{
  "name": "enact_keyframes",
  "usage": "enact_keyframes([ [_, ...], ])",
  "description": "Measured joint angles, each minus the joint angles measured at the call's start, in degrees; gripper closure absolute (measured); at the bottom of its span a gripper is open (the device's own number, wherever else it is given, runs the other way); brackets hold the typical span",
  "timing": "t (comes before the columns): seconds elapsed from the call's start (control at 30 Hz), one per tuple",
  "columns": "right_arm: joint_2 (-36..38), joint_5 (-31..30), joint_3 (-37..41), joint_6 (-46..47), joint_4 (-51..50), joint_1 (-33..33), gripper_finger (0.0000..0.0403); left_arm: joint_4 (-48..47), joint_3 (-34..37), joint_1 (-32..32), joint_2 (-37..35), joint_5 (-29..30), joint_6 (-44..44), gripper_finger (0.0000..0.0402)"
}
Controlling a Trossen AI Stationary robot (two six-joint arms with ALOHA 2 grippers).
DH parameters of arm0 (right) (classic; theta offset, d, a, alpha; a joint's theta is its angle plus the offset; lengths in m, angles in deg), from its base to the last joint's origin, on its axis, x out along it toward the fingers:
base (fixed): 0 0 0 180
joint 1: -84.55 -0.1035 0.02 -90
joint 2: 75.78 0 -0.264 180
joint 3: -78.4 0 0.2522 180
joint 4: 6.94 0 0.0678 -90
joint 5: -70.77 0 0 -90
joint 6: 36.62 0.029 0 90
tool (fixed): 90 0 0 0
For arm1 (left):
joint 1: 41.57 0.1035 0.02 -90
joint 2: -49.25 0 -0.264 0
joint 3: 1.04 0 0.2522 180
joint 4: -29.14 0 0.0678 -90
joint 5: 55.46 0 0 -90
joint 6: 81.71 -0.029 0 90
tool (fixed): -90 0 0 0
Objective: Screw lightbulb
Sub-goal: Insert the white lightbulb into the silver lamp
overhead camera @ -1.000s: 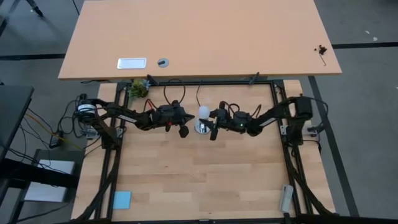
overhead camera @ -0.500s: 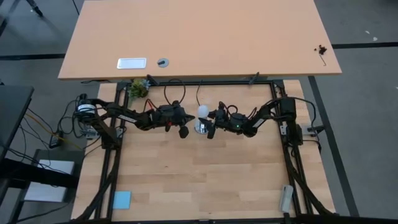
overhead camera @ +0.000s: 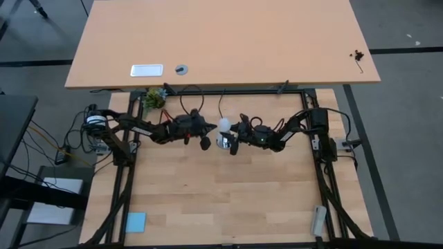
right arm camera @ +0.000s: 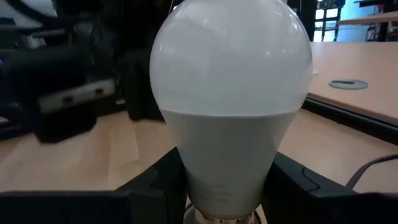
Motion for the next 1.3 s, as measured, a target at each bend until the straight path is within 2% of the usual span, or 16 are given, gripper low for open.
enact_keyframes([
  [0.67, 0.11, 0.22, -0.44, -0.09, -2.92, 0.46, 0.0232, 7.22, -1.07, 1.76, 0.0, -2.57, 1.49, 0.0398],
  [1.07, 0.24, -1.33, -1.05, 2.67, -4.38, 0.46, 0.0175, 6.54, -2.05, 1.72, 0.0, -3.44, 1.15, 0.0398],
  [1.3, 0.24, -1.38, -1.05, 2.37, -4.28, -0.27, 0.0163, 5.95, -2.05, 1.72, 0.0, -2.79, 0.13, 0.0398],
])
